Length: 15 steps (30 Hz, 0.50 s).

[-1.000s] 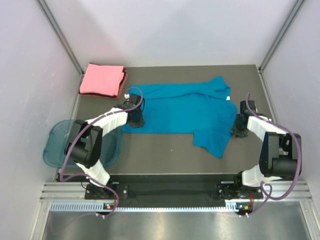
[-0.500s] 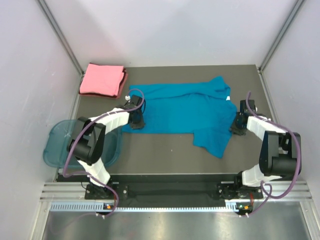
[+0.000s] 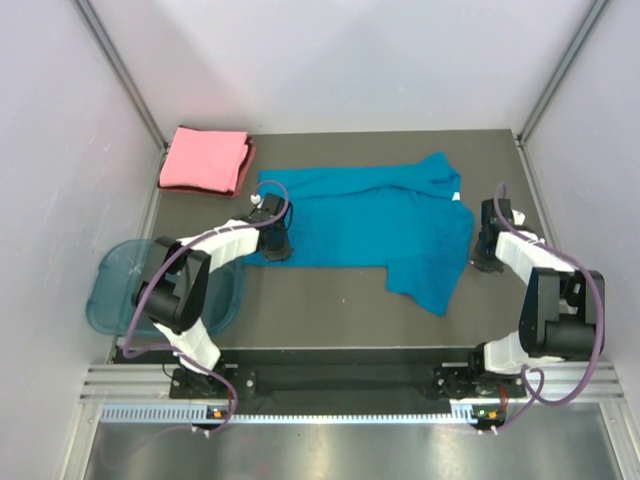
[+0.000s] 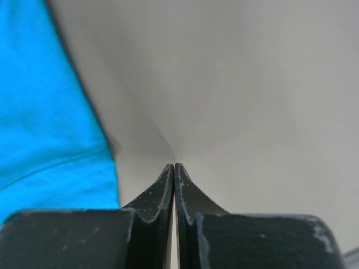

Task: Fold and stack the t-shirts
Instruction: Fold the tshirt

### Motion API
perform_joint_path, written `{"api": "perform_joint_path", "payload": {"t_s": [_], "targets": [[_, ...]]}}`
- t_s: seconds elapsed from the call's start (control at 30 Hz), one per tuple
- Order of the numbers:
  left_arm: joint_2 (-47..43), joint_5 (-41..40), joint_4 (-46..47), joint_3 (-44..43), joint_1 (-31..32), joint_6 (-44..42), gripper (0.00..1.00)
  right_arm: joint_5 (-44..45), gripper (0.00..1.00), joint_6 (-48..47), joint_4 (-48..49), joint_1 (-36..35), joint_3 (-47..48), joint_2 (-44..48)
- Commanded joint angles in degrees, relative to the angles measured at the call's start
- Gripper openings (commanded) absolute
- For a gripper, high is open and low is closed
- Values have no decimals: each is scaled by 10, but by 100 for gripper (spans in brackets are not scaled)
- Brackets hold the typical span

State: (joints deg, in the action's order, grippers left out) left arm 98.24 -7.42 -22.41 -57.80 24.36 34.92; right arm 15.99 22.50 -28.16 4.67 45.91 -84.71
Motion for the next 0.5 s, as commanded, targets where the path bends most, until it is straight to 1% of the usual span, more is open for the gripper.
{"api": "perform_joint_path", "payload": {"t_s": [0.0,0.07,0.1,0.13,0.17,0.2,0.23,0.27,0.3,0.33,0.37,0.4,0.43,0.47], "targets": [[-17,48,5,15,12,27,21,51,0,-13,-22,4,28,41],[-24,50,-9,2,17,26,21,44,0,-22,-28,3,44,37],[-30,52,-16,-5,18,21,22,19,1,-32,-28,4,50,36],[-32,50,-22,-22,18,17,22,1,10,-35,-29,4,57,35],[-33,39,-39,-34,18,11,23,-22,15,-43,-27,4,78,33],[-35,29,-46,-47,17,-4,24,-79,20,-54,-16,4,89,31],[-34,21,-52,-76,17,-11,25,-109,27,-76,-10,4,104,23],[-33,14,-63,-92,10,-19,26,-139,29,-88,-1,4,136,17],[-28,14,-67,-108,5,-30,27,-199,31,-106,28,4,152,9],[-26,18,-69,-137,-1,-34,31,-225,36,-114,41,5,168,-11],[-21,37,-71,-159,-17,-41,32,-267,42,-126,64,6,207,-40],[-18,49,-69,-159,-26,-43,33,-291,42,-134,73,6,227,-60],[-16,64,-68,-176,-36,-46,33,-309,45,-141,74,7,279,-83],[-13,71,-65,-181,-54,-49,34,-315,45,-148,71,8,307,-105]]}}
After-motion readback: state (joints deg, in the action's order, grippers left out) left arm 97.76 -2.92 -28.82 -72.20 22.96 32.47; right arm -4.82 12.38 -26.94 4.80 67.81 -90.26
